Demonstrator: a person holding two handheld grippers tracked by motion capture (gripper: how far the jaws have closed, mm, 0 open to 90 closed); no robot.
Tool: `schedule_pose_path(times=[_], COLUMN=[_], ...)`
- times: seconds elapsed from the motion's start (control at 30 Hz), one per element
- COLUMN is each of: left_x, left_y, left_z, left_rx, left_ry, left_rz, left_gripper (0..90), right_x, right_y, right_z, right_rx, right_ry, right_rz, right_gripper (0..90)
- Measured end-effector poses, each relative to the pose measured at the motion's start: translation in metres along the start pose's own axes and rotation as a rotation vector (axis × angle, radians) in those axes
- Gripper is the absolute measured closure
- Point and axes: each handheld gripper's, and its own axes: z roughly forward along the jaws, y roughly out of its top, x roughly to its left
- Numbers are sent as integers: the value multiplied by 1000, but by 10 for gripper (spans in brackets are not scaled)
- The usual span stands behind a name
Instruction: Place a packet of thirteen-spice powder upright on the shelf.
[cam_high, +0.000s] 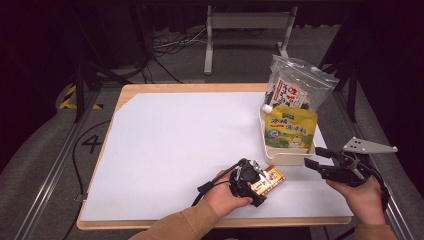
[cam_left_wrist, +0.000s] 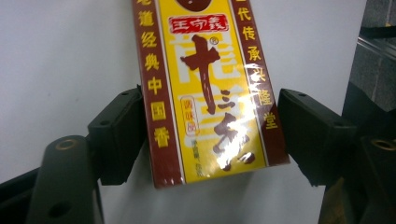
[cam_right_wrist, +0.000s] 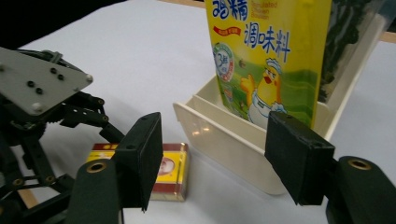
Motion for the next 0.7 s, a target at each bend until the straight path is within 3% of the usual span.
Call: schedule_pose_path(times=[0.23, 0.37, 0.53, 0.6, 0.7], left_x=[0, 1, 0, 0, -3], left_y=[-2, -3, -7, -7, -7], left_z=[-3, -7, -12, -16, -22], left_rx=[3, 3, 7, 1, -22], left_ry=[2, 3, -9, -8, -14], left_rz=[9, 41, 41, 59, 72], left_gripper=[303, 317, 325, 326, 326], right_x=[1, 4, 8, 9, 10], right_y=[1, 3, 6, 8, 10], right_z=[1, 1, 3, 2, 0], right_rx=[4, 17, 22, 23, 16], right_ry=[16, 36, 39, 38, 34], right_rz=[-3, -14, -37, -36, -36], right_gripper=[392, 373, 361, 356, 288])
